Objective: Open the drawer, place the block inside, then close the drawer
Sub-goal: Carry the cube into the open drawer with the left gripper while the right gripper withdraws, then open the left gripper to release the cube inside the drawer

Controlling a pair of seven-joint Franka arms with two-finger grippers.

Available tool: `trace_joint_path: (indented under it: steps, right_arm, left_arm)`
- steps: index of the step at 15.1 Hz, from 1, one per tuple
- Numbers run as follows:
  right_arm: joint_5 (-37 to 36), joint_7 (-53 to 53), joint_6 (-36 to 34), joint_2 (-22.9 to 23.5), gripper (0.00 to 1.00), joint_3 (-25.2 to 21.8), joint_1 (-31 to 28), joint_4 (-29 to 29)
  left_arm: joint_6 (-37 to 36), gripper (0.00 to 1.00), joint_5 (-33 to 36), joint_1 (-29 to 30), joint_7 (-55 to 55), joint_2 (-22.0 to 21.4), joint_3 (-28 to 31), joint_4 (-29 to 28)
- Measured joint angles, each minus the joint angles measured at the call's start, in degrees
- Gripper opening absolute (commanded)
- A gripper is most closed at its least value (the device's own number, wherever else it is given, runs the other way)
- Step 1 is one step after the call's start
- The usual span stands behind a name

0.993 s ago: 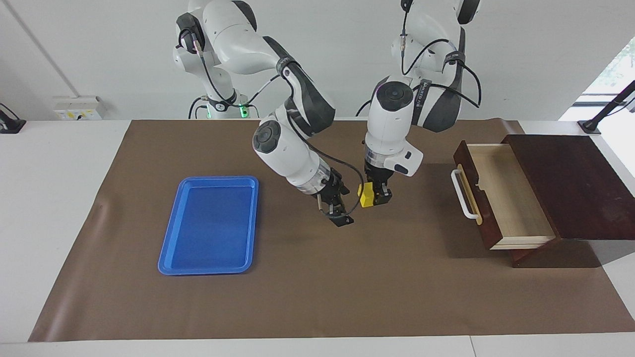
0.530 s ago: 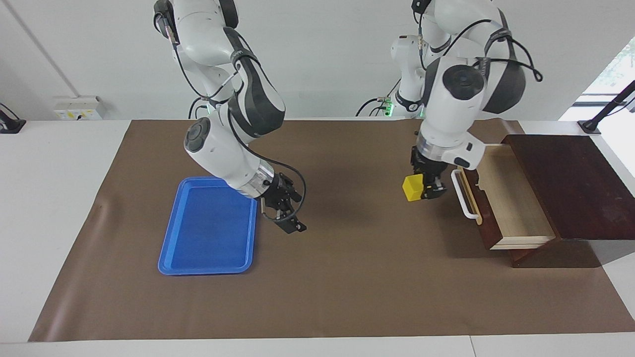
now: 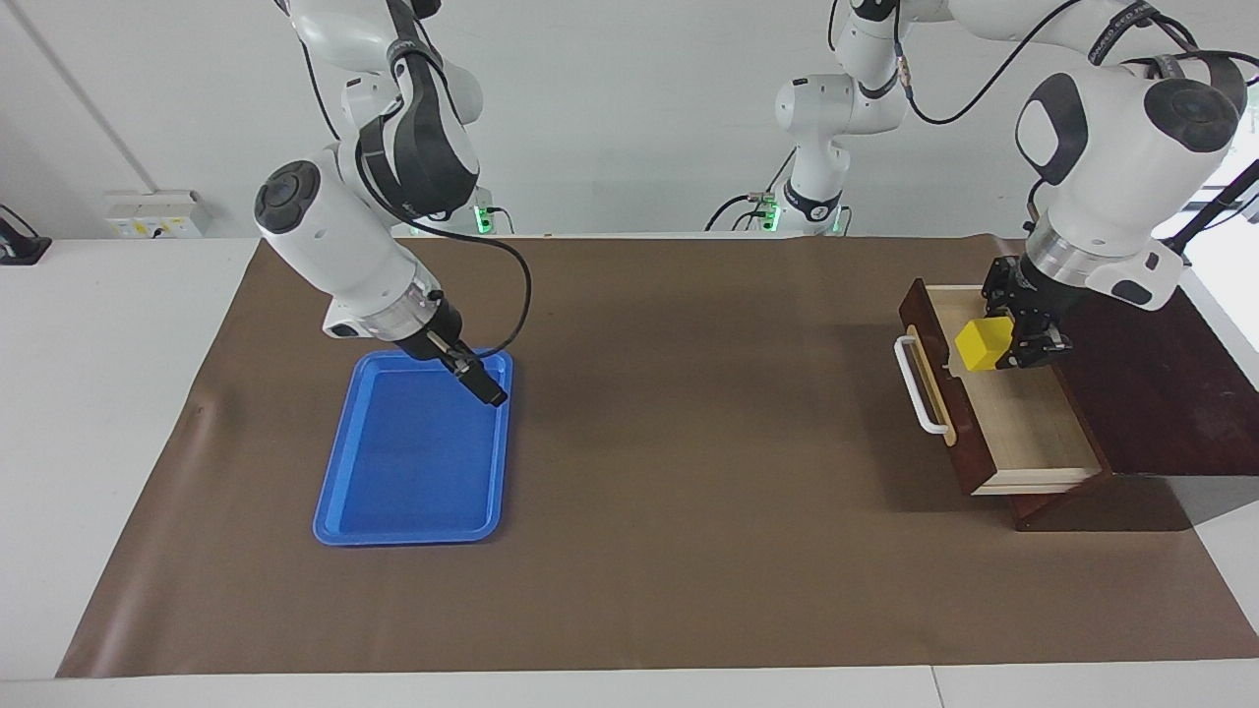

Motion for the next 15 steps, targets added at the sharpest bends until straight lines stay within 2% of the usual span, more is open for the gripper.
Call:
trace_joint_path:
  steps: [3, 7, 11, 15]
  right_arm:
    - [-5.89, -11.9, -5.63, -3.45, 1.0, -0.01, -2.69, -0.15]
    - [-11.77, -24.85, -11.53, -9.02, 1.0, -0.04, -4.83, -0.75]
    - [-15.13, -31.62, -13.1, -13.68, 1.0, -0.02, -5.45, -2.38]
    - [-15.28, -38.8, -12.57, -14.83, 1.0, -0.05, -9.13, -4.87]
  left_arm:
    - [4.48, 0.0, 0.0, 3.65, 4.85, -0.66, 0.01, -3.77]
    - [10.79, 0.0, 0.0, 5.09, 7.53, -1.37, -0.06, -9.96]
    - [14.35, 0.0, 0.0, 6.73, 12.69, -1.63, -0.09, -14.79]
    - [16.35, 0.0, 0.0, 6.63, 13.91, -1.95, -0.94, -17.85]
